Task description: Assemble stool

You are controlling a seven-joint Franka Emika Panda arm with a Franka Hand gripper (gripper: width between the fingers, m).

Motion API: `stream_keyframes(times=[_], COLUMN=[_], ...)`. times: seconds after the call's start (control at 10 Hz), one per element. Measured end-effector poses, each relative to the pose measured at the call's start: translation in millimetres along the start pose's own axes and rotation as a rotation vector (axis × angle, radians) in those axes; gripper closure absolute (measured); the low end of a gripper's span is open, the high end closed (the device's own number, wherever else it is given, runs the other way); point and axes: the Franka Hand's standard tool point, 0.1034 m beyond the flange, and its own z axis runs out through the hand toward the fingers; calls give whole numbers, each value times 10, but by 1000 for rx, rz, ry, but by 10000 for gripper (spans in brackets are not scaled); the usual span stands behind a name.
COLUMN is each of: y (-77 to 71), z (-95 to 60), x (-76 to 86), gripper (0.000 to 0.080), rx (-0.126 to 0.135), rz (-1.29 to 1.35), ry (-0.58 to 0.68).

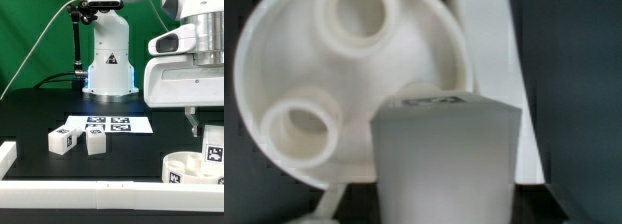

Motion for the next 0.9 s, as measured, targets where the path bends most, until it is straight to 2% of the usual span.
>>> stream_keyframes(times=[0.5, 0.9], y=[-2, -7], z=[-3, -3], x=[5, 4], gripper=[463, 463], rx=[3, 20], rz=[310, 607], ry=[0, -13])
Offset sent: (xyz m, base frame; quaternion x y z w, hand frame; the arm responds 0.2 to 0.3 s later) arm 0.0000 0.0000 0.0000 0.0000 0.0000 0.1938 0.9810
